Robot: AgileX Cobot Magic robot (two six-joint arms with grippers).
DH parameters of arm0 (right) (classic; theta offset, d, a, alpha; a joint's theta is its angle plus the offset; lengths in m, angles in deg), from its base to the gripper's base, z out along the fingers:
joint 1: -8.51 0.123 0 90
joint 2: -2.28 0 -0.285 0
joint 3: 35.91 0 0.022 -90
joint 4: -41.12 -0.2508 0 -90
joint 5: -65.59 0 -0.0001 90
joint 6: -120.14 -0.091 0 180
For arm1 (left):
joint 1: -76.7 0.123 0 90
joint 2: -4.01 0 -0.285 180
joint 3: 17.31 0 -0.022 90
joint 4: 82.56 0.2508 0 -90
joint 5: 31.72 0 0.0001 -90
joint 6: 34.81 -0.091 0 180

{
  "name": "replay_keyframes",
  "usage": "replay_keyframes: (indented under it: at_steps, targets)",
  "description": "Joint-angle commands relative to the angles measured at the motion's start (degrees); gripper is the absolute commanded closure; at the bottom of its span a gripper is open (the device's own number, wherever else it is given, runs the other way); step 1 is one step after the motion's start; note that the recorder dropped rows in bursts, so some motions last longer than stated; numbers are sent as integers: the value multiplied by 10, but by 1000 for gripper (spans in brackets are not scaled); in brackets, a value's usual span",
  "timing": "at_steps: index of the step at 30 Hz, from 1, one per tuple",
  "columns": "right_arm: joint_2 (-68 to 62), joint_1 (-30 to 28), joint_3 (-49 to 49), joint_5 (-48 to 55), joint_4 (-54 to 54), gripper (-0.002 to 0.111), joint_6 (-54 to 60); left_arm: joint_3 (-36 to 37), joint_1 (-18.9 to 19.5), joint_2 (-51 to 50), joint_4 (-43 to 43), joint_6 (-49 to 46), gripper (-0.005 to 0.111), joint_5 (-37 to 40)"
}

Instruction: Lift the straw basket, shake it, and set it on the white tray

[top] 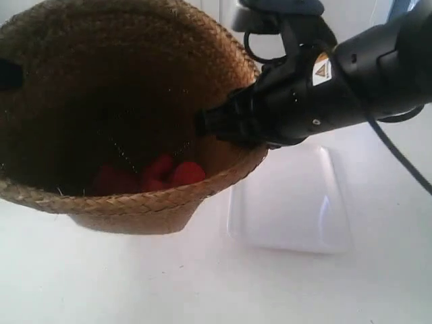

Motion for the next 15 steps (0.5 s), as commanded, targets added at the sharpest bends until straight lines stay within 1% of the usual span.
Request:
replay_keyframes:
  at_steps: [1, 4, 5, 8, 10, 13, 14, 15]
  targets:
    - [-3, -4, -4, -2, 33, 108, 19, -8, 4, 12, 10, -21, 107, -7]
    - [-16, -4, -31, -38, 32, 108, 17, 0, 4, 12, 13, -23, 107, -15]
    - [-22, -4, -45, -54, 32, 108, 17, 20, 4, 12, 16, -24, 107, -35]
    - [-28, -4, -51, -61, 32, 108, 16, 69, 4, 12, 16, -40, 107, -73]
    - [-3, -4, -7, -25, 32, 108, 16, 43, 4, 24, -2, -23, 107, -69]
    - [74, -1, 87, 12, 26, 108, 20, -56, 4, 72, -58, -32, 107, -59]
    - [99, 3, 103, 7, 27, 108, 21, -80, 4, 86, -57, -52, 107, -57]
    - [109, 6, 71, -45, 54, 108, 19, -64, 4, 89, -34, -77, 107, -48]
